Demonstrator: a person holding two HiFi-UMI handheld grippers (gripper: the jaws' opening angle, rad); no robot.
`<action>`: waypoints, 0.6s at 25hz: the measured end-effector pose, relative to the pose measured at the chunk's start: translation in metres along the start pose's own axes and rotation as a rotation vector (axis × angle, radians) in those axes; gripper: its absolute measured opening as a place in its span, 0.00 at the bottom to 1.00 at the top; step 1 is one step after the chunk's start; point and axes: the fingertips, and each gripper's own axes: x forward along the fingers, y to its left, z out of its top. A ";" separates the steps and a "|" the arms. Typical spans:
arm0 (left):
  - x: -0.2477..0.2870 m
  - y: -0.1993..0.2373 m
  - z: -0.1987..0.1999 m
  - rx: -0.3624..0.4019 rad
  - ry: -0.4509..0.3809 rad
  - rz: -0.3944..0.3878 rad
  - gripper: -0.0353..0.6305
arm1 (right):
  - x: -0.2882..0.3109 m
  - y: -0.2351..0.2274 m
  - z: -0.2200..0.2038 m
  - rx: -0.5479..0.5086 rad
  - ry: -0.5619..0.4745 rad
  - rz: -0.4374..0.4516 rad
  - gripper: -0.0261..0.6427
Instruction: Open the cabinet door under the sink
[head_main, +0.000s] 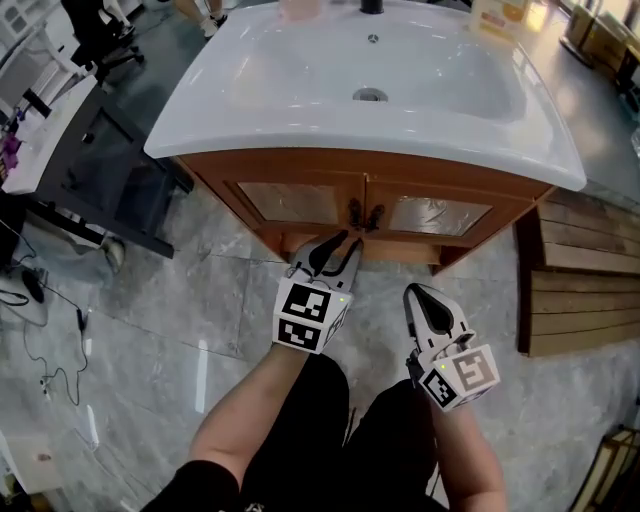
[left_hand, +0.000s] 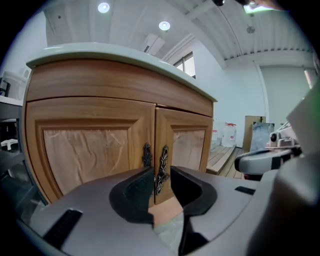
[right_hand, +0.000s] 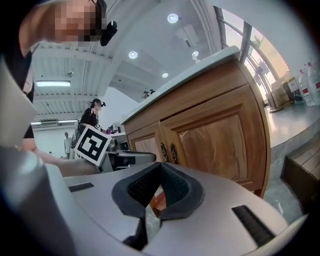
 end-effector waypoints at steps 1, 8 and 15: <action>0.006 0.000 -0.003 0.004 -0.006 0.003 0.25 | 0.002 -0.003 -0.006 -0.009 -0.003 0.005 0.06; 0.038 0.013 -0.025 0.020 0.037 0.054 0.29 | 0.015 -0.009 -0.025 -0.038 -0.029 0.039 0.06; 0.050 0.018 -0.029 0.015 0.054 0.056 0.20 | 0.016 -0.009 -0.029 -0.040 -0.040 0.051 0.06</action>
